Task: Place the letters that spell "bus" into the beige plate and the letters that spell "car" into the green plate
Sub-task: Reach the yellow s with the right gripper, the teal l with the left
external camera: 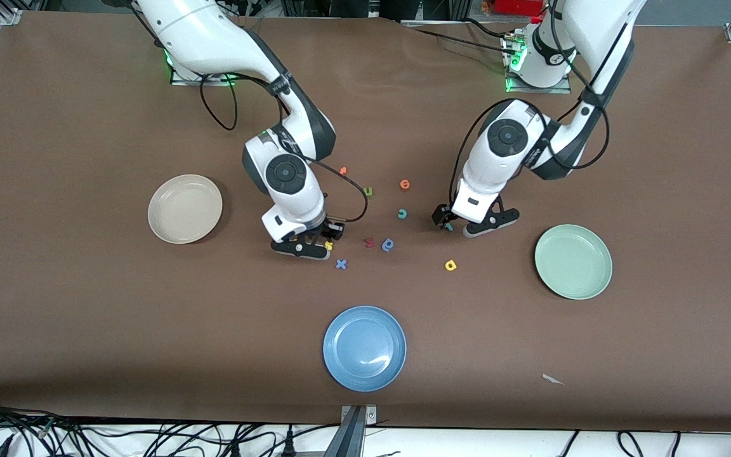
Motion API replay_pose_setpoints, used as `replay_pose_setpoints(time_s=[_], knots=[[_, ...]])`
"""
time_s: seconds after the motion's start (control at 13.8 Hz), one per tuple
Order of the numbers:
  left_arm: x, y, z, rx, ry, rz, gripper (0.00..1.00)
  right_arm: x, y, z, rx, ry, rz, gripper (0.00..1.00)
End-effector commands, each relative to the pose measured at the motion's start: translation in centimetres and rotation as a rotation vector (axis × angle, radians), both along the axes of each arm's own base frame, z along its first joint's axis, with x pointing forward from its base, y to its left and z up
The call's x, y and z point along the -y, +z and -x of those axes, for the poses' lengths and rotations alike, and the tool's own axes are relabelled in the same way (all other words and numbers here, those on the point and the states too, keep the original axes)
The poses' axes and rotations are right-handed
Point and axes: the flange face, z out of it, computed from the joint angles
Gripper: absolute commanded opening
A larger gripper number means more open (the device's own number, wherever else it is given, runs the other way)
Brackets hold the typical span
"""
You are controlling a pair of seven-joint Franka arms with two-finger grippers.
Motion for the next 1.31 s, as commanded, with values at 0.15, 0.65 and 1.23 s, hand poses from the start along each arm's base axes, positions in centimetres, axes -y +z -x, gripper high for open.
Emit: replay_pose_setpoints(time_s=[0.15, 0.65, 1.23], knots=[[1.2, -4.3, -1.0, -0.003, 0.111, -0.017, 0.99, -1.0, -2.6, -0.8, 0.062, 0.012, -0.005, 0.51], [1.7, -6.2, -0.3, -0.099, 0.231, 0.015, 0.87, -1.4, -4.5, -0.3, 0.074, 0.035, 0.0, 0.16], [2.2, -5.2, -1.1, -0.149, 0.265, -0.014, 0.6, 2.8, 1.6, -2.7, 0.026, 0.069, 0.077, 0.05]])
